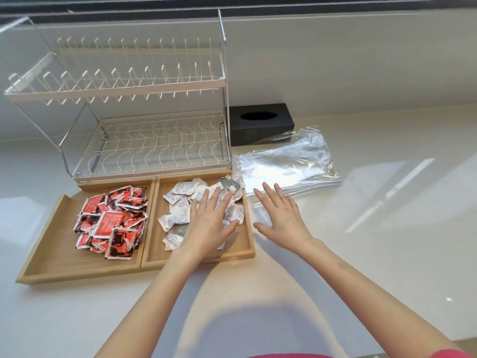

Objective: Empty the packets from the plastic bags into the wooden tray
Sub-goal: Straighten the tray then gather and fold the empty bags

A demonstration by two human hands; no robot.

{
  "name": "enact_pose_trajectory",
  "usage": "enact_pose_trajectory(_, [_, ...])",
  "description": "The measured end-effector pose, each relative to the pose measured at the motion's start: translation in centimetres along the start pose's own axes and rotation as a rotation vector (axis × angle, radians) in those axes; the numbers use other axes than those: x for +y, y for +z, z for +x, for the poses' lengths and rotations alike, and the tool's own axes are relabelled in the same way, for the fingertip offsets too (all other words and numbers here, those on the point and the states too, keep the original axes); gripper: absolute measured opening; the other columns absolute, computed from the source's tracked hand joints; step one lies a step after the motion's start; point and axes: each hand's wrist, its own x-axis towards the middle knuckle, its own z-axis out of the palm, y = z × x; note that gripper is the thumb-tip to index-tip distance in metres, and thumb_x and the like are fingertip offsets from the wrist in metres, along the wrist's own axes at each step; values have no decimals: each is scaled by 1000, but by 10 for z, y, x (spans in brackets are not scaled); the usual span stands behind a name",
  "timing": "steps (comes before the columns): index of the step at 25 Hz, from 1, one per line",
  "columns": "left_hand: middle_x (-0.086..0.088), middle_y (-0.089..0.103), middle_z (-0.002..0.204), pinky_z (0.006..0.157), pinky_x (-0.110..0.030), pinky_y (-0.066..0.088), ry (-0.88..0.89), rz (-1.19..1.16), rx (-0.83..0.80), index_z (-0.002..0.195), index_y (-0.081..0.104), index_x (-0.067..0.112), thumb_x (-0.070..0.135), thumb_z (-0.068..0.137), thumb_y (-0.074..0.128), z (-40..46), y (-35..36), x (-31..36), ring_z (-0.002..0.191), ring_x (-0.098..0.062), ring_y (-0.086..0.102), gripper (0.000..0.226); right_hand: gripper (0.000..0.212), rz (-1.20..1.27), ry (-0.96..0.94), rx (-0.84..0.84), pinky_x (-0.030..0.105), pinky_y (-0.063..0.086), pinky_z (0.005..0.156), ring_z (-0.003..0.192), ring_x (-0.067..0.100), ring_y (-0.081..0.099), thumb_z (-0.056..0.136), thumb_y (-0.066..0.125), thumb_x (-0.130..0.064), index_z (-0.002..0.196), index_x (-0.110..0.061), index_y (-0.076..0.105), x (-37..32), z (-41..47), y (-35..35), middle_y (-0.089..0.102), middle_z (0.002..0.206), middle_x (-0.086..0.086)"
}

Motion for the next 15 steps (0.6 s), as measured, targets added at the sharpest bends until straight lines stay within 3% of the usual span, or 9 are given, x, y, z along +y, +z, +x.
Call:
enact_pose_trajectory(7, [-7, 12, 155, 114, -40, 3, 40, 4, 29, 143, 14, 21, 34, 89, 47, 39, 34, 72, 143, -24, 4, 65, 72, -100, 58, -42, 38, 0, 116, 144, 20, -8, 89, 50, -30, 146, -25, 6, 89, -12, -31, -3, 157, -1])
enact_pose_trajectory(15, [-7, 8, 155, 114, -44, 5, -9, 107, -33, 144, 7, 17, 24, 91, 42, 94, 72, 103, 143, -27, 3, 64, 69, -299, 32, -39, 40, -3, 116, 145, 21, -4, 86, 38, 2, 145, -18, 9, 156, 28, -35, 0, 157, 3])
